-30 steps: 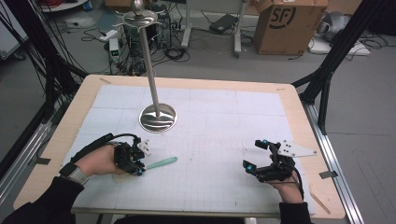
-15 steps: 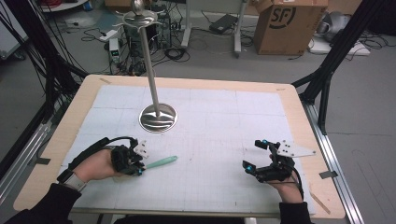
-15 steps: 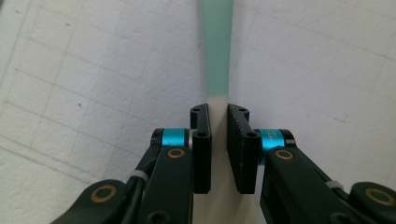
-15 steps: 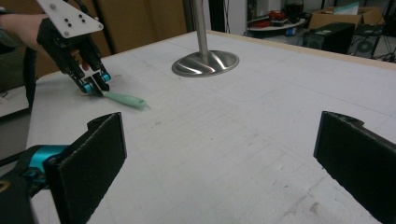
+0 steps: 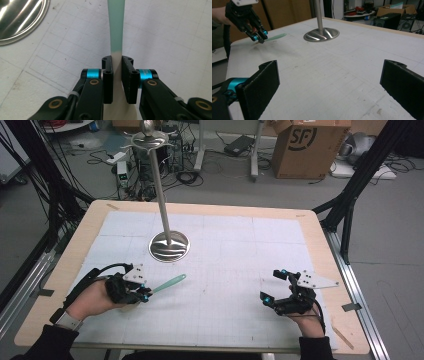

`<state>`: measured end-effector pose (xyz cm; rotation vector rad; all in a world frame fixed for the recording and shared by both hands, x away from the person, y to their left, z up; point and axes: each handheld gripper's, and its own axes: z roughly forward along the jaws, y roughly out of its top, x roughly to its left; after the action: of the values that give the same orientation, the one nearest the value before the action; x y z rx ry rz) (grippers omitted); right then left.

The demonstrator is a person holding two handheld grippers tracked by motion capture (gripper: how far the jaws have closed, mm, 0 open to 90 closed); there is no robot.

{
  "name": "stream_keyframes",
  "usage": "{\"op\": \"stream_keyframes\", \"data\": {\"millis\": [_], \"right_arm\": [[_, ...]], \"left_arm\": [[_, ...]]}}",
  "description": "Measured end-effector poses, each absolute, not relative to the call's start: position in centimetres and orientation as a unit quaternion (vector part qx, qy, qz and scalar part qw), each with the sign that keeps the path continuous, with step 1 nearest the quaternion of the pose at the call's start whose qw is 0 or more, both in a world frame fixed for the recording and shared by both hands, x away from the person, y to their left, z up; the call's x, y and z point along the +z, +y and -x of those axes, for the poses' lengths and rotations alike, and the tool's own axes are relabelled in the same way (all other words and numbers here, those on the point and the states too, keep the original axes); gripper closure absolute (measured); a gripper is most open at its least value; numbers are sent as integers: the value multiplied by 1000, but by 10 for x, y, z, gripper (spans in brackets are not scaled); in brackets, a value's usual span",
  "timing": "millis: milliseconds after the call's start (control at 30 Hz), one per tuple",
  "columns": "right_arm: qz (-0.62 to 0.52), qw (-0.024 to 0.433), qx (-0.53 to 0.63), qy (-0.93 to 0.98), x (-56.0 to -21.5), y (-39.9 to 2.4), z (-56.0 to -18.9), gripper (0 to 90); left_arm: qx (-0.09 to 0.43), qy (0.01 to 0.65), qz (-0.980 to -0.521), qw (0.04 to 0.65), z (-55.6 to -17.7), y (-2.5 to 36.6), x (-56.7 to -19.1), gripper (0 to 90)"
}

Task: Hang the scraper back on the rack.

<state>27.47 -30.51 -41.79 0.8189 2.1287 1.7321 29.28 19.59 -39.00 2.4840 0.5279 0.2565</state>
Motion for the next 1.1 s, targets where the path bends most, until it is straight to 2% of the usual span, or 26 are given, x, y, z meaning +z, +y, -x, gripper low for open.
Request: {"op": "stream_keyframes", "data": {"millis": [667,767,1100], "right_arm": [[-284,138,599,736,-418,-305,-275,15],[-283,141,599,736,-418,-306,-275,15],[-283,141,600,735,-418,-306,-275,15]], "left_arm": [[102,277,-857,423,-297,231,-371,806],[90,288,-849,434,-298,234,-369,806],[120,300,-819,475,-297,246,-357,806]]}}
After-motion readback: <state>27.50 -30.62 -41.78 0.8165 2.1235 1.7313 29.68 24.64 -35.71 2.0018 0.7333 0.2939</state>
